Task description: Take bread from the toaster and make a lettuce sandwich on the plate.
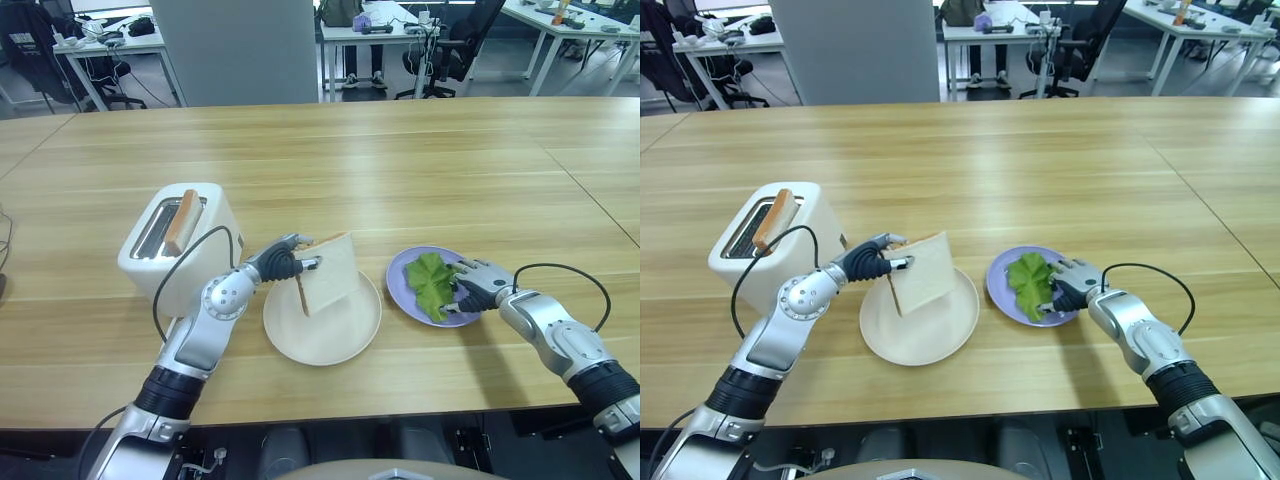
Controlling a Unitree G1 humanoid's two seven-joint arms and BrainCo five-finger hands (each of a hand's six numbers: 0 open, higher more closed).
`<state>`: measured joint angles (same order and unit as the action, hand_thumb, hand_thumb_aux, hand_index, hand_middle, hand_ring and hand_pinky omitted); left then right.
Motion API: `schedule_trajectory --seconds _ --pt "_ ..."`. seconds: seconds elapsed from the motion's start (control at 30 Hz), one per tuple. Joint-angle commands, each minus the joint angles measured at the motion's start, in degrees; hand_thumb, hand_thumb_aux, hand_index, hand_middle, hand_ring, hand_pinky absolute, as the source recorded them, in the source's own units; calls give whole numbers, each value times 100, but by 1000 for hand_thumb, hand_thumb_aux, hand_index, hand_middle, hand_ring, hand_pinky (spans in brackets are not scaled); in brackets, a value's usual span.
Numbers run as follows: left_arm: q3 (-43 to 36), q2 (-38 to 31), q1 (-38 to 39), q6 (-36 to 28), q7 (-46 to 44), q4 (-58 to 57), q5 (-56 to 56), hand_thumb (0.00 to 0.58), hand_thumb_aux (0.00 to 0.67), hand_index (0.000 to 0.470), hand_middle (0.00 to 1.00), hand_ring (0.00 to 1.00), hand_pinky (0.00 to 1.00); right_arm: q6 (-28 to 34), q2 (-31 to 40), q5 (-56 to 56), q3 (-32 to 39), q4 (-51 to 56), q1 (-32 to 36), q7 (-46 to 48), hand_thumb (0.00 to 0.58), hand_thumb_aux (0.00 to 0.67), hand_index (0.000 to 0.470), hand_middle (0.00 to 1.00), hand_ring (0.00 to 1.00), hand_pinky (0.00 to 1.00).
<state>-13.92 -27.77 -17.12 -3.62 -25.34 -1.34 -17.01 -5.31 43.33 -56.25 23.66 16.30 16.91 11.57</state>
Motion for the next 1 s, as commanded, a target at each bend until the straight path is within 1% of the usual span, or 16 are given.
schedule_trajectory --seconds 0.03,0.13,0.17,0.27,0.33,0.4,0.43,0.47,0.5,0.53,0.57,0.6,0.63,0.67,0.7,1.0 --pt "-242 -5 -108 304 -229 -646 -44 580 670 460 1000 1000 1000 92 5 100 -64 -245 -115 163 104 63 43 0 0 0" --pt "-426 -61 -182 489 -355 -1036 -182 580 670 460 1000 1000 1000 117 -48 125 -16 -303 -138 243 160 100 69 0 0 0" --pt "-473 -82 -209 530 -372 -1135 -238 580 670 460 1000 1000 1000 118 -73 133 -4 -293 -135 260 160 100 69 0 0 0" --pt "-577 -133 -261 639 -425 -1325 -367 580 670 460 1000 1000 1000 121 -170 111 55 -213 -114 281 194 123 85 0 0 0" --pt "-641 -167 -289 693 -424 -1401 -494 580 670 460 1000 1000 1000 103 -279 81 137 -105 -90 288 244 160 110 0 0 0" --pt "-725 -217 -308 746 -427 -1452 -642 580 670 460 1000 1000 1000 91 -379 29 230 31 -49 285 248 163 112 0 0 0" --pt "-771 -251 -307 780 -415 -1460 -733 580 670 460 992 992 992 86 -421 -21 295 126 -20 268 304 208 143 0 0 0" --pt "-810 -279 -303 807 -384 -1463 -830 580 670 460 992 992 992 84 -467 -59 349 225 10 233 304 208 143 0 0 0" --pt "-855 -310 -301 852 -324 -1462 -953 487 402 276 682 682 682 79 -514 -101 412 350 48 196 360 257 177 0 0 0" --pt "-885 -331 -298 888 -250 -1459 -1054 190 121 83 435 435 435 72 -549 -145 475 467 87 160 408 305 209 0 0 0" --pt "-907 -340 -296 913 -197 -1453 -1133 0 0 0 86 86 86 69 -574 -174 524 573 114 110 452 355 244 0 0 0" --pt "-927 -349 -297 940 -136 -1442 -1214 0 0 0 86 86 86 67 -589 -208 567 655 138 76 452 355 244 0 0 0" --pt "-934 -354 -294 946 -67 -1427 -1293 0 0 0 0 0 0 63 -605 -235 605 730 159 38 498 418 287 0 0 0" --pt "-939 -361 -293 950 9 -1399 -1397 0 0 0 0 0 0 58 -608 -244 629 774 169 9 498 418 287 0 0 0" --pt "-949 -384 -303 955 102 -1373 -1534 0 0 0 0 0 0 50 -611 -252 643 797 178 -14 580 662 455 0 0 0" --pt "-831 -643 -287 888 730 -769 -2412 0 0 0 0 0 0 71 -529 -222 498 573 239 -513 580 670 460 0 0 0"
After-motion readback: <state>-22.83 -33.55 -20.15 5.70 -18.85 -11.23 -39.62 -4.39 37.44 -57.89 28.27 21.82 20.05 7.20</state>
